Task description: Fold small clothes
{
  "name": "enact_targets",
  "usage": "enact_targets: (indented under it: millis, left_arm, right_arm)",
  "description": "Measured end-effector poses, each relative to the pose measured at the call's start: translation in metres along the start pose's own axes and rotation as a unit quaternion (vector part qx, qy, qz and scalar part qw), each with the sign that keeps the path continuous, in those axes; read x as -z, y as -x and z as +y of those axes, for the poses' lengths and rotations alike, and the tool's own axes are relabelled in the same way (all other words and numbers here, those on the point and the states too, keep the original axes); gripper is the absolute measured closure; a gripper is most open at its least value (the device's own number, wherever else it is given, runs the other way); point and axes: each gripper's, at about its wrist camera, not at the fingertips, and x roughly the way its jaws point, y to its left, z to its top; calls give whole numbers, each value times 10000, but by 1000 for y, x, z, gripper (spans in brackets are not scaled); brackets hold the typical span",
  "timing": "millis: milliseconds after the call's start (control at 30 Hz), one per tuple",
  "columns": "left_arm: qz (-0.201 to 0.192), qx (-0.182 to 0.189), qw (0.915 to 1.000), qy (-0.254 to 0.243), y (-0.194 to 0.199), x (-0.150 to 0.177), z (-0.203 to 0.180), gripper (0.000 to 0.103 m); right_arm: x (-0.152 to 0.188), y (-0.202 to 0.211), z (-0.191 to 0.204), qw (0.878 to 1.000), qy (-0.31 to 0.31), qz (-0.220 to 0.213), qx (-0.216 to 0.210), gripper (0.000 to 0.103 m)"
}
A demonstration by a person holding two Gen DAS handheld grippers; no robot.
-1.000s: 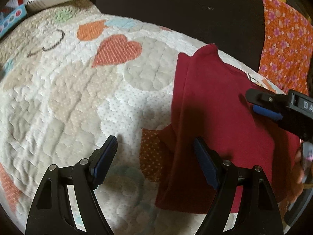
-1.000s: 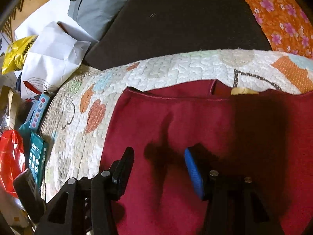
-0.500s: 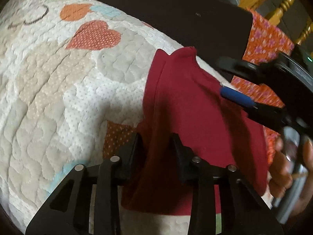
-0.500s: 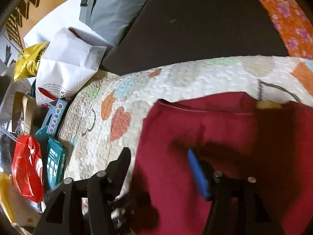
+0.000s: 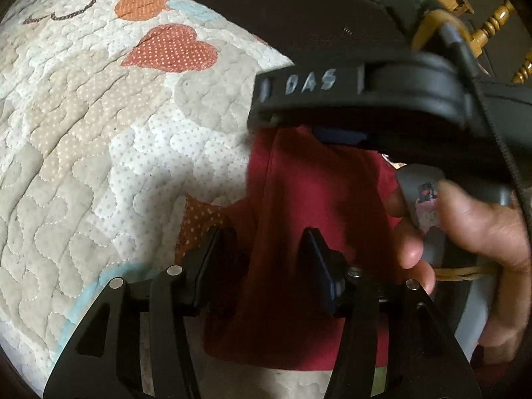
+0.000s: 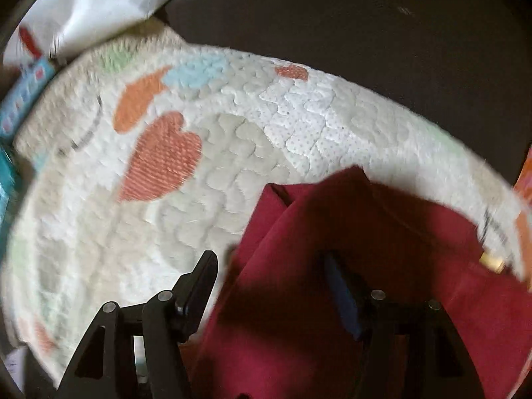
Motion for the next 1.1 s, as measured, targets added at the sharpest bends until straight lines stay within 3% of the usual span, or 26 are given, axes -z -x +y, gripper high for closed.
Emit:
enact_targets:
  millis: [67,167,233,400,533,667,833,900,967,1000,1033,1067,1100]
  left_arm:
    - [-33,47,9999,-110,-3,0,-6,55]
    - [43,121,9995,-289,1,2,-14,77]
    - [-19,191,9991,-370,13,3,-22,82]
    - [-244,658,9953,-664,51,3,-66,84]
    - [-195,958,9869,-1283,67,20,-132,84]
    - [88,1012,9757,-1942,45,53,-188,85]
    - [590,575,9656,-2465,-14,101,-221,85]
    - [603,403,9596,-2719,-15,107,-227,83]
    - [732,638,9550,-2804,0,106,-231,74]
    - [830,813,9537,-2774,7,103,-228,73]
    - [910,1084,9518,-2720,22,100,-224,64]
    - [833,1154,9519,-2714,34,100,-222,54]
    - [719,1143,9525,-2728,42,97,-227,50]
  right_arm:
    - [0,-2,0,9998,189,-2,12,39]
    - [4,6,-16,9993,15,-204,-301,64]
    - [10,17,-28,9969,-211,-382,-658,80]
    - [36,79,-71,9804,-719,-1195,-1391,84]
    - [63,136,-111,9682,-915,-1743,-1541,85]
    - [106,175,-171,9526,-1496,-2087,-1631,88]
    - [172,149,-248,9273,-2767,-1895,-1662,88]
    - [196,125,-271,9079,-3350,-1767,-1798,84]
    - [216,116,-285,8864,-3782,-1743,-2023,69]
    - [223,118,-287,8786,-3856,-1845,-2132,56]
    - [226,122,-286,8746,-3849,-1952,-2212,48]
    - [229,129,-284,8729,-3784,-2052,-2298,47]
    - [229,134,-281,8736,-3709,-2090,-2356,45]
